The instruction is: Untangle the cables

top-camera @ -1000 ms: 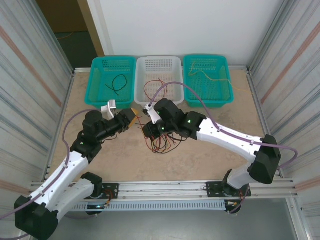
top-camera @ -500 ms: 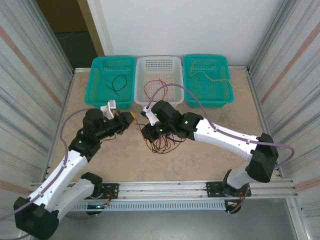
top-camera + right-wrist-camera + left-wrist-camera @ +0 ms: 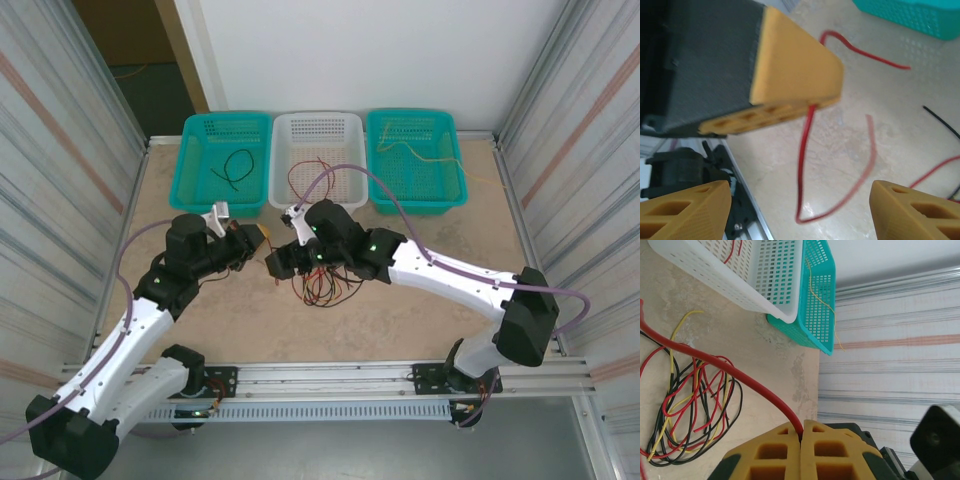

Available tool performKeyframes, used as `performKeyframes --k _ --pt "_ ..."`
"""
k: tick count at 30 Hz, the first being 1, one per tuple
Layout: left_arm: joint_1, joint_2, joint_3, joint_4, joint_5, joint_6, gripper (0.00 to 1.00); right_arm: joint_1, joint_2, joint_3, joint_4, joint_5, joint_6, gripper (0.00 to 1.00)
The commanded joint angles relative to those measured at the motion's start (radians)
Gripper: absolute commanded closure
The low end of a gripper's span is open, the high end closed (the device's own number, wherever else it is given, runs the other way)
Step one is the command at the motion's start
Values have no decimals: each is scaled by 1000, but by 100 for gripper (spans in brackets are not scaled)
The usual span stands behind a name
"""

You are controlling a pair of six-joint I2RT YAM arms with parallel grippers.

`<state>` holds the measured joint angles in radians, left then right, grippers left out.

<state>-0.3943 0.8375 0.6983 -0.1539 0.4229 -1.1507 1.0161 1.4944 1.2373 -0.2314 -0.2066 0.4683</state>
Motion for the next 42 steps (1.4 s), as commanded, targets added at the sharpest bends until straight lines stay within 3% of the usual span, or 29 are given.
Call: performKeyframes --k 1,5,7,10,21,34,35,38,42 --pt "4 -15 20 1 6 -32 100 7 40 6 81 -42 36 33" --pt "13 -29 6 8 -2 -53 100 7 75 28 71 -63 45 53" --pt "25 -31 -10 36 15 -74 100 8 82 27 66 -68 49 72" --pt "49 -29 -17 45 35 -69 100 9 72 14 60 -59 50 83" --pt "91 -14 57 -205 -6 210 100 9 9 3 -7 -27 4 100" --pt "22 -16 109 -277 -31 430 100 9 12 73 -103 16 -41 100" --pt "21 -14 119 -292 -40 439 93 6 13 83 -116 27 -46 100" --pt "22 -29 133 -326 -78 452 56 0 13 116 -155 55 -65 100" --pt "22 -53 148 -358 -131 474 33 -36 7 162 -200 84 -92 100"
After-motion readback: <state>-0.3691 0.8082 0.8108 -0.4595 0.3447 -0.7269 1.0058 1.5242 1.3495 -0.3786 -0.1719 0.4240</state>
